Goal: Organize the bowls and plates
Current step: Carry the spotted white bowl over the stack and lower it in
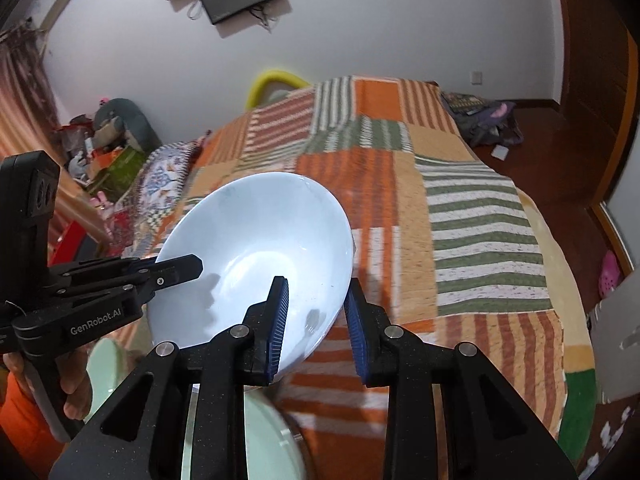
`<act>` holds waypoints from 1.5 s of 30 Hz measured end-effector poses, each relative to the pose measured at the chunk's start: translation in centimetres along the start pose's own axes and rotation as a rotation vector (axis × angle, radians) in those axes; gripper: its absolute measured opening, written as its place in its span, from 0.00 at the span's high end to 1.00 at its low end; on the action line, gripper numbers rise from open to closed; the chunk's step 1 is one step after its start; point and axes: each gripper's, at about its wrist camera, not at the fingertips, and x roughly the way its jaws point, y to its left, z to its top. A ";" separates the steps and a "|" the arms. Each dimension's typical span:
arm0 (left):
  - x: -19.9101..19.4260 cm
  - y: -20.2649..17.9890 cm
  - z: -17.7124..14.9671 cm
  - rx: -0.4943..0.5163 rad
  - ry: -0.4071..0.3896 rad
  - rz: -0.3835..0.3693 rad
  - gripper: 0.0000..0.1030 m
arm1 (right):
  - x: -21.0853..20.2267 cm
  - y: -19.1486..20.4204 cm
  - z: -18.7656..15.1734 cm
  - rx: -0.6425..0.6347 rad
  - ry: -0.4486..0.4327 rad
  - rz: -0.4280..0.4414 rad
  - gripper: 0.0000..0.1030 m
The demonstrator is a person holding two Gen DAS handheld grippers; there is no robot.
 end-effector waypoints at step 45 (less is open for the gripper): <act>-16.4 14.6 -18.0 -0.297 -0.093 0.202 0.88 | 2.8 20.5 -8.5 -0.275 0.105 0.193 0.75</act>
